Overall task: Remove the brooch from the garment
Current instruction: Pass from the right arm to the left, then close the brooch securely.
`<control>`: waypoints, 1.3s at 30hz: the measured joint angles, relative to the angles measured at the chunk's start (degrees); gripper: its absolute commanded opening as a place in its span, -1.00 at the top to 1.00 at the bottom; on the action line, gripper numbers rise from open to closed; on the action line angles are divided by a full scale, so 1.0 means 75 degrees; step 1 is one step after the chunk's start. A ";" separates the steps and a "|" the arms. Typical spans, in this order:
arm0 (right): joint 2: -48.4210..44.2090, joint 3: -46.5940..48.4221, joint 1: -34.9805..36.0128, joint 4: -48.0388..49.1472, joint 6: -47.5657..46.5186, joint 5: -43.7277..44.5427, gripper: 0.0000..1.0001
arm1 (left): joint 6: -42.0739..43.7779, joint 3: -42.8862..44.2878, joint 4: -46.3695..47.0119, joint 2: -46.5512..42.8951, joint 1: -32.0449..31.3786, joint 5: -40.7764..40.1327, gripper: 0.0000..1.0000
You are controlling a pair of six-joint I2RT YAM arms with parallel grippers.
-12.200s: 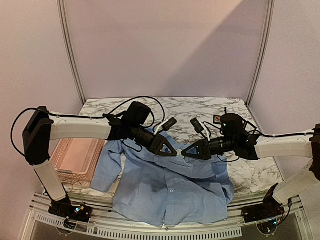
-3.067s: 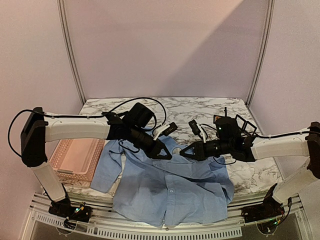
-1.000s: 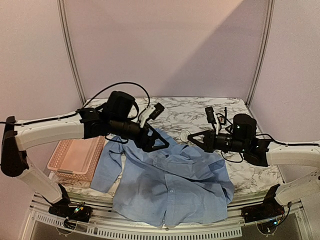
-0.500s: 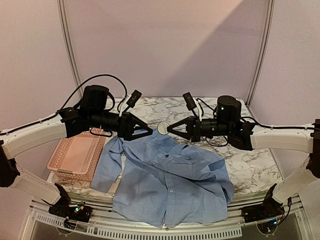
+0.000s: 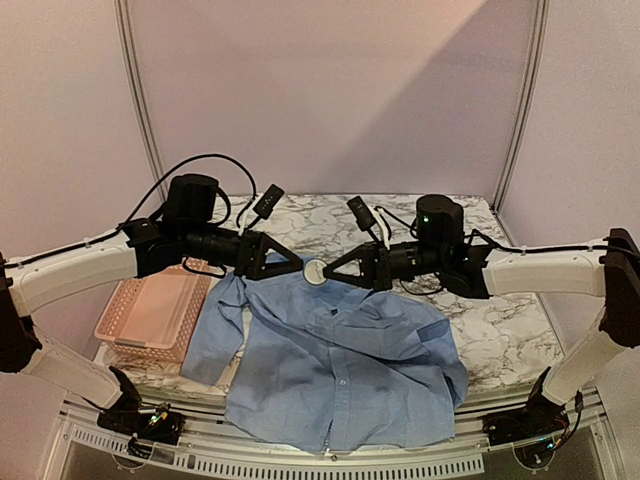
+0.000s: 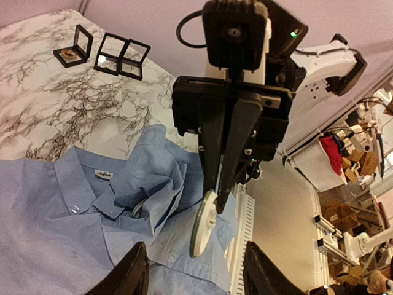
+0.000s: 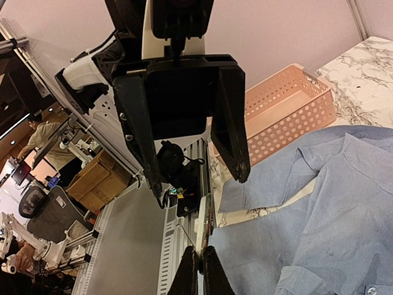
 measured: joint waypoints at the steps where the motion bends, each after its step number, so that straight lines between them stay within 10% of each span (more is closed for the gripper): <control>1: 0.0020 0.0023 0.0003 0.0003 0.0000 -0.0032 1.00 | -0.0003 0.0000 -0.0006 0.0023 0.0000 0.0012 0.00; 25: 0.0224 0.0207 0.0047 -0.0076 0.0000 -0.0210 1.00 | 0.0303 0.0082 -0.0358 0.0268 -0.0166 0.0178 1.00; 32: 0.0224 0.0198 0.0061 -0.0012 -0.0009 -0.0038 0.11 | 0.0315 0.0085 -0.0370 0.0283 -0.0178 0.0117 1.00; 39: -0.0096 -0.0175 0.0303 0.0382 -0.0195 0.0810 -0.22 | 0.0114 -0.0050 -0.0050 -0.0070 -0.0111 -0.0166 1.00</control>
